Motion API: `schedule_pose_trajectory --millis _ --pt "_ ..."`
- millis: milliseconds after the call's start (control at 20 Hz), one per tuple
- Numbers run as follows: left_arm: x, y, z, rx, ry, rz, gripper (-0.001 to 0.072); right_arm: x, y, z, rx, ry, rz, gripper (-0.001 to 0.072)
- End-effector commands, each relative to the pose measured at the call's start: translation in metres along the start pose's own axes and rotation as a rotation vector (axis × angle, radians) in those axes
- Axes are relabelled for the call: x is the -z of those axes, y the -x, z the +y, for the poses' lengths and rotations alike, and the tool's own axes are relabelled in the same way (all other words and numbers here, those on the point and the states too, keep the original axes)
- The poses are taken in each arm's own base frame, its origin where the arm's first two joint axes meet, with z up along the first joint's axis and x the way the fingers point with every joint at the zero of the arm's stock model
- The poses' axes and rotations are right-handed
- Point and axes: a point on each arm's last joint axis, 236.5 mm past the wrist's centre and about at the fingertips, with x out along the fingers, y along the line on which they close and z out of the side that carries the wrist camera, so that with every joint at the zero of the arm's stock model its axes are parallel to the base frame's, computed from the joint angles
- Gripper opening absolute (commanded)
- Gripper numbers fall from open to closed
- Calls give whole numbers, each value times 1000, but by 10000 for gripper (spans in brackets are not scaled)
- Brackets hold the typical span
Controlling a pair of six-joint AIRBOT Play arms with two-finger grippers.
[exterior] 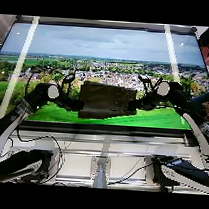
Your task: Fold the clothes and pants, and hang the long-sleeved shirts on hangers.
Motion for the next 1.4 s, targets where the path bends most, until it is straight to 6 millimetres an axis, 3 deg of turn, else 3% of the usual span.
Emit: schedule_pose_trajectory --millis 0,50,200,300,400,450,550,600,700,800,850,1100,1350 --pt "9 0 -3 14 9 38 546 -18 10 -25 127 64 -61 658" --pt "9 0 -3 14 8 41 695 -29 18 -38 191 93 -94 656" --pt "5 2 0 -4 -28 23 700 -72 61 -80 385 103 -243 650" --pt "-12 16 21 -113 -106 -28 700 -97 97 -107 426 22 -355 650" --pt "-45 49 33 -201 -146 -140 700 -104 126 -142 433 -99 -418 644" --pt "-62 67 31 -219 -167 -205 700 -101 134 -160 414 -174 -430 604" --pt "-94 104 18 -210 -186 -343 700 -91 127 -180 289 -301 -415 581" --pt "-105 116 12 -200 -192 -394 700 -87 116 -177 187 -321 -383 581" --pt "-120 130 4 -186 -201 -464 700 -80 89 -141 -113 -283 -301 544" --pt "-120 129 1 -172 -196 -467 700 -71 67 -101 -360 -215 -212 546" --pt "-120 129 -1 -162 -191 -466 700 -67 52 -93 -406 -216 -172 553" --pt "-119 128 -3 -154 -190 -464 700 -48 -21 -69 -417 -209 -35 616" --pt "-119 128 -3 -154 -190 -464 700 -63 -49 -45 -360 -152 -63 621"
